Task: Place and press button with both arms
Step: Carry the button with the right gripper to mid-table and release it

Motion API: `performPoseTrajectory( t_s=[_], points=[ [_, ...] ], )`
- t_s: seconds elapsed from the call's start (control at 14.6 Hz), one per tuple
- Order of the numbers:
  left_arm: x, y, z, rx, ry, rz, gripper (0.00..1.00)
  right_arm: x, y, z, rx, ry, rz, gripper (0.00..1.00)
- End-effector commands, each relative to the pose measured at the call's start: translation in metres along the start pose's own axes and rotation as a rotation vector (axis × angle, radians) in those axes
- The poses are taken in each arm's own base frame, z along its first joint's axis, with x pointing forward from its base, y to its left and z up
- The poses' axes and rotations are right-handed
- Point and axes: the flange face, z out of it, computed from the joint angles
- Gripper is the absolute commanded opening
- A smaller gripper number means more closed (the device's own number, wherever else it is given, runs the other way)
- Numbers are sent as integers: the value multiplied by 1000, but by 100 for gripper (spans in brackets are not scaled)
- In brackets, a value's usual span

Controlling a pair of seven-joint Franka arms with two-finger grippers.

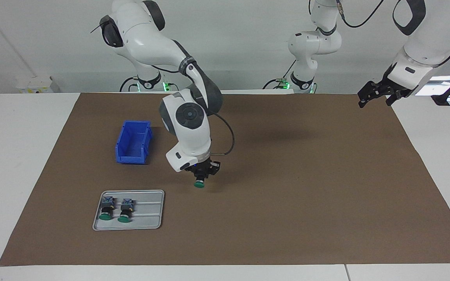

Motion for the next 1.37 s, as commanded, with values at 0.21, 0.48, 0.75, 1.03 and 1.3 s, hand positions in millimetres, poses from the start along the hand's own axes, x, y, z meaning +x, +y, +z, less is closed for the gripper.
performPoseTrajectory(
  t_s=[0.21, 0.48, 0.75, 1.03, 1.3],
  points=[
    [-8, -2, -1, 17, -5, -1, 100, -65, -56, -1, 1, -20, 378, 0],
    [-8, -5, -1, 17, -7, -5, 100, -69, -60, -2, 19, -67, 841, 5],
    [-8, -5, -1, 16, -5, -5, 100, -71, -67, 8, 33, -78, 1127, 8],
    [-9, -6, -1, 18, -11, -4, 100, -95, -85, 53, 7, -86, 1185, 8],
    [-9, -7, 0, 18, -13, -10, 100, -93, -77, 73, 8, -88, 1235, 14]
  ],
)
